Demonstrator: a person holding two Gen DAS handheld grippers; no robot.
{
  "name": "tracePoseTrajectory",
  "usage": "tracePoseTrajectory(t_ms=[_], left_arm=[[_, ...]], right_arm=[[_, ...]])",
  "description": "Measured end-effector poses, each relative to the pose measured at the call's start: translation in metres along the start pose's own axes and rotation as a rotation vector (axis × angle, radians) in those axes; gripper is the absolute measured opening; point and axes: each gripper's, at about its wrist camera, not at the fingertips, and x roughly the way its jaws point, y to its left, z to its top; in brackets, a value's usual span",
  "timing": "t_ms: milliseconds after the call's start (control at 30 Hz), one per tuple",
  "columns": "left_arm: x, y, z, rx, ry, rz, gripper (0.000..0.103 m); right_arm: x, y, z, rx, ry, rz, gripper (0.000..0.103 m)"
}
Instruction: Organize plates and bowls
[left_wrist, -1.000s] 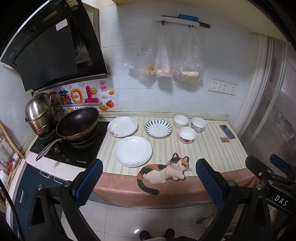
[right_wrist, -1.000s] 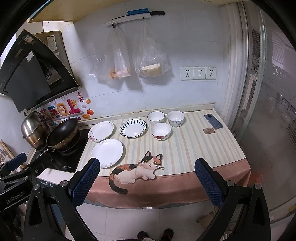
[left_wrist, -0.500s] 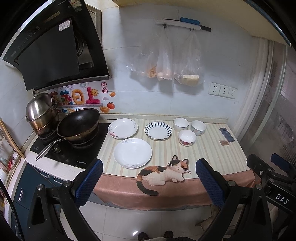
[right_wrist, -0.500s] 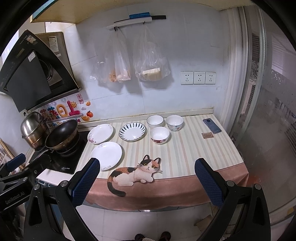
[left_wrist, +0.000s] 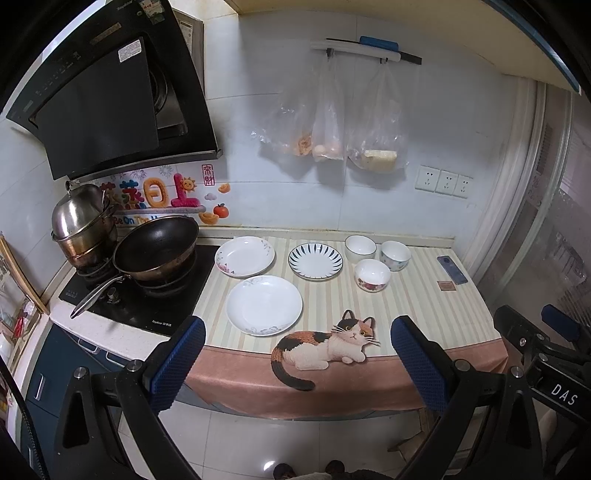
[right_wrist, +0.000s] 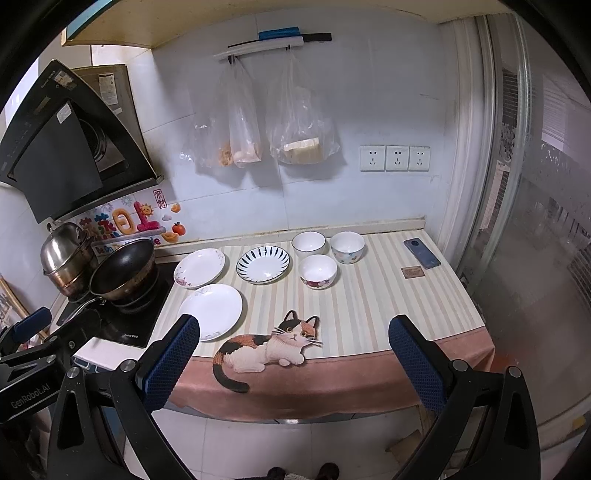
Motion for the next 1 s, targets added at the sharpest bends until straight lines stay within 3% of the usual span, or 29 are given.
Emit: tracePoseTrajectory(t_ms=[1000], left_arm=[[0.0007,0.0057,-0.0032,0.003,-0.012,0.0,0.103]], right_arm=[[0.0033,-0.0032,-0.0046,0.003,-0.007,-0.007,0.103]])
